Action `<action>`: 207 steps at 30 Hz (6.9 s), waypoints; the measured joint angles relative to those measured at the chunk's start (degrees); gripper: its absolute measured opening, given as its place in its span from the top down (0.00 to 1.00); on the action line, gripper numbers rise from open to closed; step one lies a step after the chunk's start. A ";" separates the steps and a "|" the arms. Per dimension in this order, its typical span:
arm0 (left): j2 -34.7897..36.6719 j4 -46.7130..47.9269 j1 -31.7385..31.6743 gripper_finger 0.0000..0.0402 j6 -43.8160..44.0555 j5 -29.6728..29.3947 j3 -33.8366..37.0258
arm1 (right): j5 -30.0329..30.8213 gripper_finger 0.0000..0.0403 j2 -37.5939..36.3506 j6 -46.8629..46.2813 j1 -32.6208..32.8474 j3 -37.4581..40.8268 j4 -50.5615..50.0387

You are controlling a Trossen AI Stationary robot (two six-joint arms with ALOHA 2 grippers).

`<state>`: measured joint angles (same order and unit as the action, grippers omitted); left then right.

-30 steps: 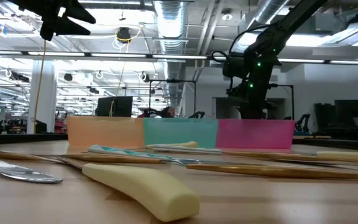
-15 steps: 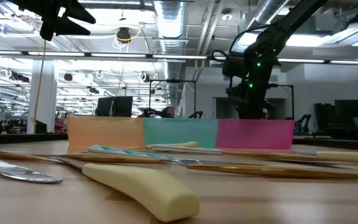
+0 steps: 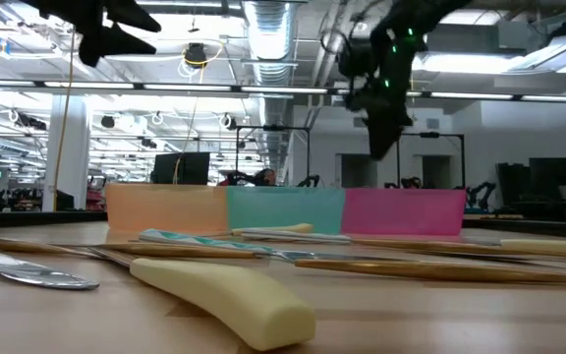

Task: Sort silverware by color (type)
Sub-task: Put the yellow table knife into the blue bin

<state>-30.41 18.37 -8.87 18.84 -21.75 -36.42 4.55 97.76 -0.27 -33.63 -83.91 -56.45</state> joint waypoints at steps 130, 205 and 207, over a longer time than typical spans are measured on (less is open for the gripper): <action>-57.86 -22.80 8.41 0.91 -6.94 15.08 -14.92 | 31.45 0.66 -11.16 -29.62 44.20 -27.31 -31.76; -28.11 -65.48 3.77 0.90 -6.98 17.96 6.64 | -5.30 0.29 5.57 -8.31 31.22 11.83 95.65; -28.11 -65.69 3.77 0.90 -6.98 18.14 6.64 | -5.30 0.29 5.57 -8.31 31.24 11.83 95.66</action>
<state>-58.52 -47.32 -5.10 11.86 -3.62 -29.78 -0.75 103.33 -8.58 -2.39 -72.07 39.20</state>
